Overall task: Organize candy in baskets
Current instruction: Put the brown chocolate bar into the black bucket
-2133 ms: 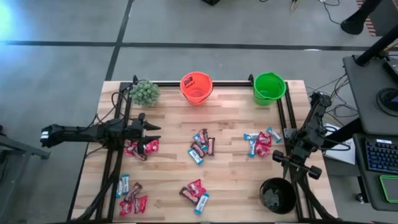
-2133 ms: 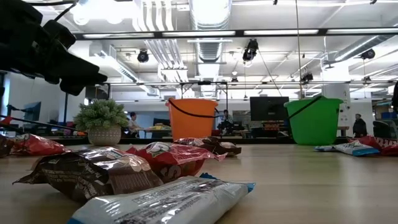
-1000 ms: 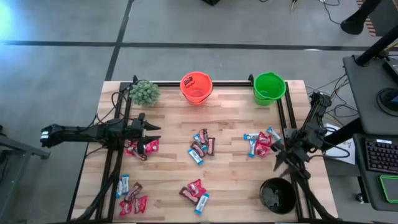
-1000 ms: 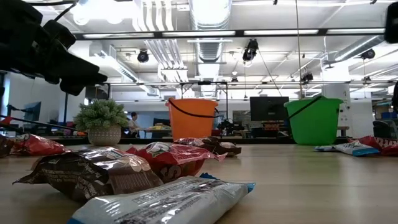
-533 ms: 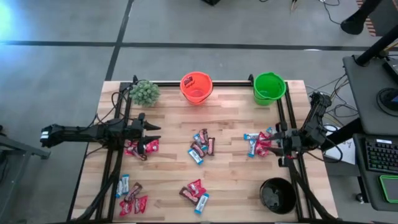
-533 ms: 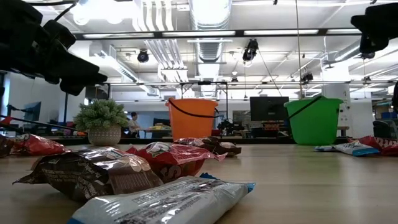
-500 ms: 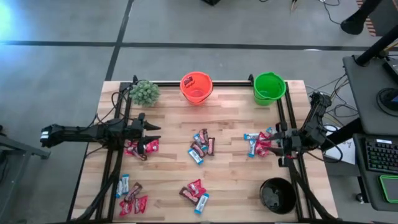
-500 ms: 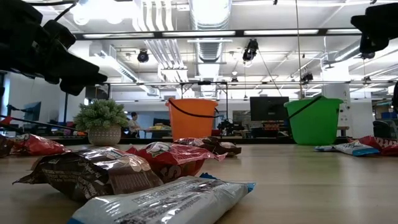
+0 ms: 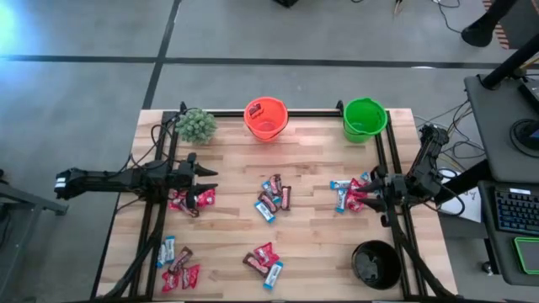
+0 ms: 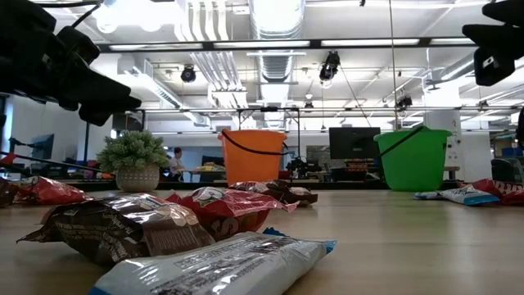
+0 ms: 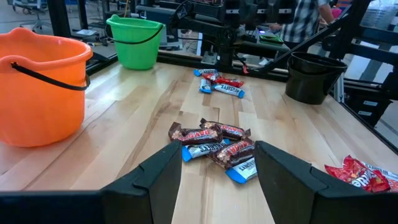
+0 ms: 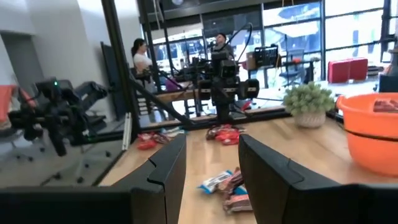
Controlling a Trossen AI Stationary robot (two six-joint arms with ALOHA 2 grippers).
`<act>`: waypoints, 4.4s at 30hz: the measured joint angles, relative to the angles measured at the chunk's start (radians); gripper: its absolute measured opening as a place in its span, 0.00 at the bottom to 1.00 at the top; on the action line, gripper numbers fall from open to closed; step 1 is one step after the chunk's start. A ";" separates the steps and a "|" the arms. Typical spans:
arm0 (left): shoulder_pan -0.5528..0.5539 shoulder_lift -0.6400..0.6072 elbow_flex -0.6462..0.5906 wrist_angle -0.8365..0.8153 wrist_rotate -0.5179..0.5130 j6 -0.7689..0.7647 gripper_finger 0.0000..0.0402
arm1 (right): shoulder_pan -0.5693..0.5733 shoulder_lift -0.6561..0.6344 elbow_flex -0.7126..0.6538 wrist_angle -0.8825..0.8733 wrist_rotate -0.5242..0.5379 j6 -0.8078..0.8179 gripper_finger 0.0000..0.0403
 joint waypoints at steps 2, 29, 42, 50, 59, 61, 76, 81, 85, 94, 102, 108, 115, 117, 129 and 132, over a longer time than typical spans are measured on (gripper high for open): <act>0.000 0.000 0.000 0.000 0.000 0.000 0.46 | 0.000 0.000 0.000 0.000 0.000 0.041 0.33; 0.000 0.000 0.000 0.006 -0.024 0.020 0.46 | -0.001 0.000 0.000 0.001 0.000 0.217 0.33; 0.001 0.002 0.000 0.064 -0.087 -0.008 0.46 | 0.000 0.000 0.000 -0.007 0.004 0.202 0.33; 0.001 0.001 0.000 0.136 -0.132 -0.054 0.46 | -0.001 0.000 0.000 -0.006 0.008 0.139 0.33; 0.001 0.024 0.000 0.135 -0.136 -0.169 0.44 | -0.001 0.000 0.000 -0.006 0.008 0.155 0.29; 0.001 0.033 0.000 0.135 -0.136 -0.147 0.40 | -0.001 0.000 0.000 -0.006 0.008 0.155 0.23; 0.001 0.070 0.000 0.136 -0.148 -0.114 0.01 | -0.001 0.000 0.000 -0.006 0.007 0.094 0.03; 0.001 0.083 0.000 0.136 -0.161 -0.128 0.02 | -0.003 0.000 0.000 -0.004 0.011 -0.011 0.03; 0.001 0.094 0.000 0.136 -0.191 -0.118 0.07 | -0.008 0.000 0.000 0.004 0.124 0.034 0.03; 0.001 0.112 0.000 0.202 -0.190 -0.056 0.26 | -0.009 0.000 0.000 -0.005 0.131 0.056 0.03; 0.001 0.130 0.000 0.228 -0.191 -0.051 0.40 | -0.019 0.000 0.000 -0.004 0.144 0.038 0.03; 0.001 0.152 0.000 0.227 -0.190 -0.049 0.42 | -0.029 0.000 0.000 0.002 0.145 -0.074 0.03; 0.001 0.170 0.000 0.247 -0.189 -0.088 0.42 | -0.031 0.000 0.000 -0.002 0.135 -0.036 0.03; 0.001 0.172 0.000 0.264 -0.189 -0.102 0.42 | -0.031 0.000 0.000 -0.002 0.101 -0.044 0.03; 0.001 0.183 0.000 0.300 -0.190 -0.102 0.42 | -0.031 0.000 0.000 -0.006 0.083 -0.013 0.23; 0.001 0.196 0.000 0.300 -0.190 -0.102 0.42 | -0.031 0.000 0.000 -0.006 0.122 0.021 0.32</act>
